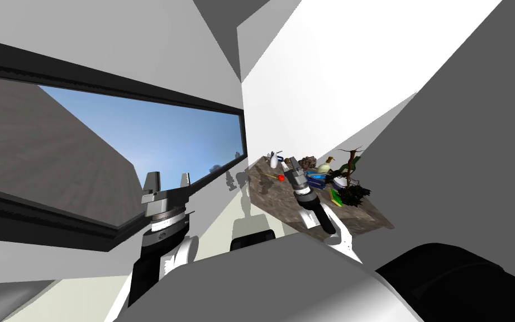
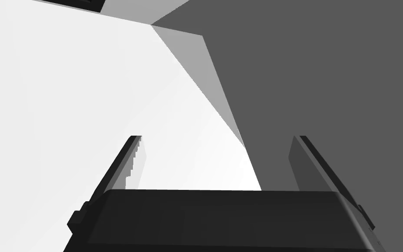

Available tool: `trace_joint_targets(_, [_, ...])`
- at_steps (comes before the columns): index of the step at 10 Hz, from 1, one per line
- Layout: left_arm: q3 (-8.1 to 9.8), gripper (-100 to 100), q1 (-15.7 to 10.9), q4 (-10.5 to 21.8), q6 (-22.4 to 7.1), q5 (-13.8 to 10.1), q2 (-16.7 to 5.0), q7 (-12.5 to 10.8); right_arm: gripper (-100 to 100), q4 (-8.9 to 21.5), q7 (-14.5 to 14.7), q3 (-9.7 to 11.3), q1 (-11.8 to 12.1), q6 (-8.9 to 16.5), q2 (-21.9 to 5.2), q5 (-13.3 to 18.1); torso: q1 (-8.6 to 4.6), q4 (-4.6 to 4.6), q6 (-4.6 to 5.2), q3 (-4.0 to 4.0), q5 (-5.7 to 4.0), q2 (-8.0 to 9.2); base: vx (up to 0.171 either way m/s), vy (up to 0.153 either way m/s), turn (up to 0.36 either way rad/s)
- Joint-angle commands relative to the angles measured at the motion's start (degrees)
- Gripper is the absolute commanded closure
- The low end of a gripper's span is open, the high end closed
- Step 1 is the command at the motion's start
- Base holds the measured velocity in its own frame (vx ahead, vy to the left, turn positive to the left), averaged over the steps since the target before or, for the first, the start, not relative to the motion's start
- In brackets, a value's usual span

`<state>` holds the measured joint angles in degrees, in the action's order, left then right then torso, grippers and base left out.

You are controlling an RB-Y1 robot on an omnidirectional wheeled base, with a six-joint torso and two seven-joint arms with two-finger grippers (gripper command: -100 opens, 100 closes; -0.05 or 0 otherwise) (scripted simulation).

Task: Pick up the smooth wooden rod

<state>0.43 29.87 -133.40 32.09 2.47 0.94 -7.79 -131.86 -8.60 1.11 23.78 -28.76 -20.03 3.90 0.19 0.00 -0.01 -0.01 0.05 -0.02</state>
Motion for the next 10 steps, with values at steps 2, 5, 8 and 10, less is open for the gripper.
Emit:
trace_joint_targets(2, [0.00, 0, 0.0, 0.0, 0.0, 0.0, 0.0, 0.0, -100, 2.0, -0.3, 1.1, -1.0, -0.2, -4.1, 0.8, -0.05, 0.00, 0.03, 0.01, -0.01, 0.01, 0.007, 0.043, 0.095])
trace_joint_targets(5, [0.00, 0, 0.0, 0.0, 0.0, 0.0, 0.0, 0.0, -100, 3.4, -0.6, 1.9, -1.7, -0.3, -7.9, 1.3, -0.03, -0.01, 0.00, -0.04, -0.01, -0.06, 0.021, 0.043, 0.091])
trace_joint_targets(8, [0.01, 0, 0.0, 0.0, 0.0, 0.0, 0.0, 0.0, -100, 6.7, -1.0, 3.9, -2.8, -0.7, -13.2, 2.5, -0.07, -0.02, 0.03, -0.04, -0.01, -0.06, 0.027, 0.041, 0.139])
trace_joint_targets(10, [0.01, 0, 0.0, 0.0, 0.0, 0.0, 0.0, 0.0, -100, 8.5, -1.2, 5.2, -3.4, -0.8, -16.3, 3.1, -0.08, -0.01, 0.04, -0.03, -0.02, -0.05, 0.025, 0.042, 0.129])
